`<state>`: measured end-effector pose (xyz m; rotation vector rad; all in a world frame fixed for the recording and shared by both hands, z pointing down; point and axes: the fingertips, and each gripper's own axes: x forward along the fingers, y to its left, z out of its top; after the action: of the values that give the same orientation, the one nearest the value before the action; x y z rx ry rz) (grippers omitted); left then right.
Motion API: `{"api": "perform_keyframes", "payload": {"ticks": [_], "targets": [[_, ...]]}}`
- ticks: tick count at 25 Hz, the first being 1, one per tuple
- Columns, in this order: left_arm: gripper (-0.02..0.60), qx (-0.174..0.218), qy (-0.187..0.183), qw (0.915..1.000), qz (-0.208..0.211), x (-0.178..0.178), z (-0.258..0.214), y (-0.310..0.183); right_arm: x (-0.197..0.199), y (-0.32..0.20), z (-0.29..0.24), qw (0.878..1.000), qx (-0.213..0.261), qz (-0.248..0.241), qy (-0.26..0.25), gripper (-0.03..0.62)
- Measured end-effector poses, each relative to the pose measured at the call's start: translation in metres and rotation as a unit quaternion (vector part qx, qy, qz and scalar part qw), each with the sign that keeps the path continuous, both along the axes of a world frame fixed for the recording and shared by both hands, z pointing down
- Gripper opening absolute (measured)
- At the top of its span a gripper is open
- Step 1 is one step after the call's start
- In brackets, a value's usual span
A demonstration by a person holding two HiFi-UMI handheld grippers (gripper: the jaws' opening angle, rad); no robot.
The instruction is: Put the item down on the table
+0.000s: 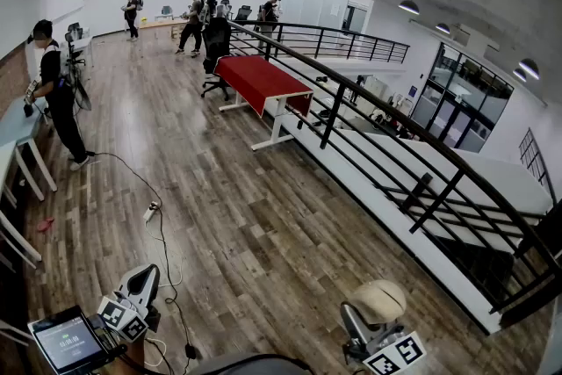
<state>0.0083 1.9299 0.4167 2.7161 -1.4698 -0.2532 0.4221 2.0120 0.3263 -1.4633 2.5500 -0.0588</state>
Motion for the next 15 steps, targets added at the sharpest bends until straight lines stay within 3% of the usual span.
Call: {"api": "perform_keyframes", "payload": {"ticks": [11,15], "targets": [[0.002,0.064,-0.034,0.9973,0.014,0.024,-0.050,0.029,0.000,0.006,0.003,1.000,0.003,-0.007,-0.004,0.281],[0.002,0.069,-0.035,0.9968,0.021,0.029,-0.052,0.027,-0.003,0.000,0.008,1.000,-0.001,-0.008,-0.006,0.281]]}}
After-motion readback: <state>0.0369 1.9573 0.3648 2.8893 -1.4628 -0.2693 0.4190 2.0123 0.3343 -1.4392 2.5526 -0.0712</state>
